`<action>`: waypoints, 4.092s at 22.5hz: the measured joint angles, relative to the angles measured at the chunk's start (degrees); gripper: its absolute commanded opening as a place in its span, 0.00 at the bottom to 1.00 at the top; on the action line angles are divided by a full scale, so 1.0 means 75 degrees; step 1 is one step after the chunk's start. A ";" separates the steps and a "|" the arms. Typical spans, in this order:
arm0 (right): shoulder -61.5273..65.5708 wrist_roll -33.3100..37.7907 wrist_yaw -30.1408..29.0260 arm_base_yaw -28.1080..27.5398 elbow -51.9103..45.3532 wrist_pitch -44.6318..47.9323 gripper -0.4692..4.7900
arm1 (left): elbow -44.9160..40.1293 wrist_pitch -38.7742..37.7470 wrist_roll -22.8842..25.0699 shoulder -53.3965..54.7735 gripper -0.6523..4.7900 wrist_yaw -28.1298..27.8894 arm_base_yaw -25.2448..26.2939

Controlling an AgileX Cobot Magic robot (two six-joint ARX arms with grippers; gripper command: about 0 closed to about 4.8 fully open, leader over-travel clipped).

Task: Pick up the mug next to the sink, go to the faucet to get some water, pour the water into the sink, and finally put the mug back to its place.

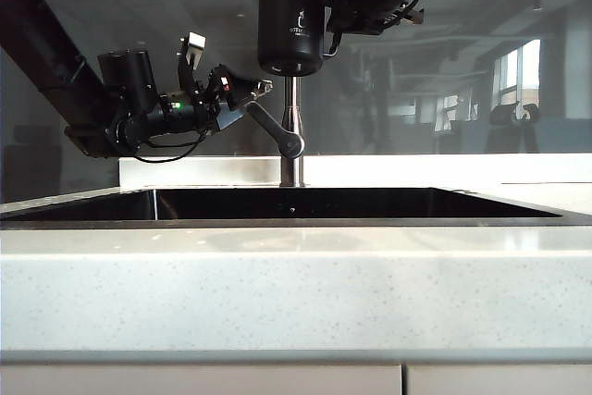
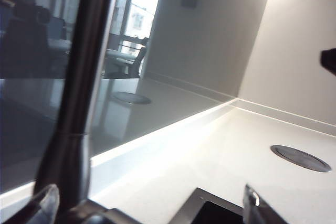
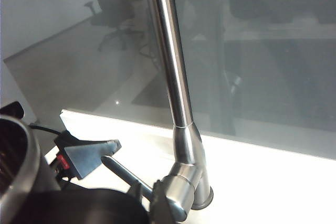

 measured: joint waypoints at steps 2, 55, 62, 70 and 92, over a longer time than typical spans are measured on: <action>0.0000 0.0003 0.0003 0.0000 0.0000 0.0029 0.08 | -0.0003 -0.0012 -0.0020 0.0003 1.00 0.0119 -0.0020; -0.0003 -0.0032 0.0012 -0.0026 -0.0006 0.0207 0.08 | 0.0009 -0.0828 0.0851 0.0003 0.80 0.0239 0.0382; -0.0003 -0.0050 0.0015 -0.0026 -0.0006 0.0201 0.08 | 0.0006 -0.1023 0.0976 0.0003 0.80 0.0221 0.0329; 0.0000 -0.0052 0.0015 -0.0020 -0.0006 0.0184 0.08 | 0.0015 -0.1311 0.1370 0.0003 0.80 -0.0294 0.0184; -0.0064 -0.1848 0.0020 -0.0032 -0.0009 -0.0446 0.08 | 0.0003 -0.1929 0.1865 -0.0003 0.80 -0.1349 0.0204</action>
